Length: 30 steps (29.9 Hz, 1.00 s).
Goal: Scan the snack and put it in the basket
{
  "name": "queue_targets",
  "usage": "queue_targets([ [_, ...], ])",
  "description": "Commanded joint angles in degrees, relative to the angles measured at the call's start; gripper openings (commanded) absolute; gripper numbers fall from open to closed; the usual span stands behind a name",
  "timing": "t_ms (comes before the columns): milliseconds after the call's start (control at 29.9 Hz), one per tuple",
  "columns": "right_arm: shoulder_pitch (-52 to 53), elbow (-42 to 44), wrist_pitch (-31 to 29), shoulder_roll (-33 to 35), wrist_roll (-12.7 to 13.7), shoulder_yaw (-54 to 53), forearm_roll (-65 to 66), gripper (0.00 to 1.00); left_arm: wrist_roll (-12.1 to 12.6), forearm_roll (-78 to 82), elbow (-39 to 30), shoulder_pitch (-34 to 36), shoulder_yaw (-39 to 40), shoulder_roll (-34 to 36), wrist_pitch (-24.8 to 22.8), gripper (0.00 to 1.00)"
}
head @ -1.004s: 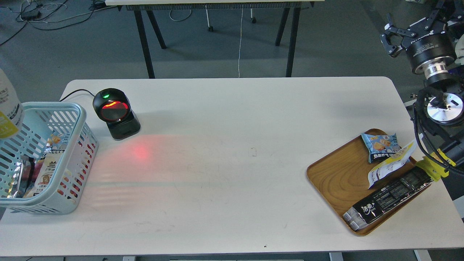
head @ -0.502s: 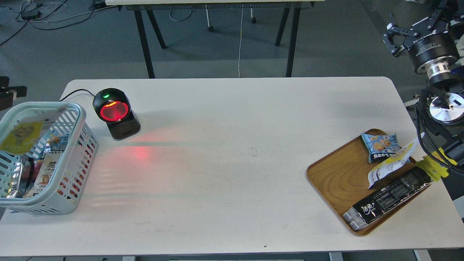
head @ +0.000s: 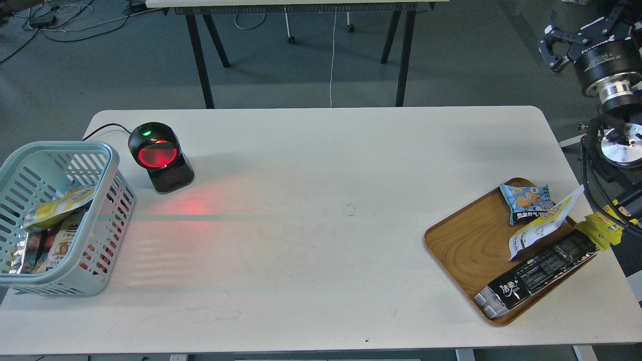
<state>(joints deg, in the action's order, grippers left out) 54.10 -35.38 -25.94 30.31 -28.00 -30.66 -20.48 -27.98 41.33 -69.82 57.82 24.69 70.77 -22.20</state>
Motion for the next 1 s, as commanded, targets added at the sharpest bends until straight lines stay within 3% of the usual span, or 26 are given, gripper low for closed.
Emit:
queue_targets([
  [0,1.4,0.7,0.1,0.2,0.0,-0.6,0.0,0.99,0.0,-16.1,4.3,0.0,0.2,-6.0,-3.2,0.99],
  [234,1.4,2.2,-0.4,-0.3,0.0,-2.3,-0.2,0.99,0.0,-35.8,16.6,-0.1,0.3,-19.2,-5.8,0.99],
  [435,1.4,2.2,-0.4,-0.9,0.0,-2.7,-0.4,0.99,0.0,-51.4,33.4,-0.3,2.2,-31.5,-5.8,0.99],
  [535,1.2,2.2,-0.2,-1.1,3.4,-3.9,-0.5,0.99,0.0,-56.4,41.1,-0.7,4.9,-36.9,-5.8,0.99],
  [602,1.2,2.3,-0.4,-1.7,4.1,-4.8,-0.5,0.99,2.7,-58.9,44.9,-0.9,7.9,-40.6,-5.8,0.99],
  [736,1.1,2.6,-0.7,-2.9,4.0,-5.0,-0.6,0.99,7.1,-60.7,47.7,-1.7,14.1,-45.8,-5.8,0.99],
  [970,-0.7,2.6,-2.1,-3.9,4.3,-5.1,-0.5,0.99,7.5,-60.8,47.7,-2.4,17.1,-48.7,-5.8,0.99],
])
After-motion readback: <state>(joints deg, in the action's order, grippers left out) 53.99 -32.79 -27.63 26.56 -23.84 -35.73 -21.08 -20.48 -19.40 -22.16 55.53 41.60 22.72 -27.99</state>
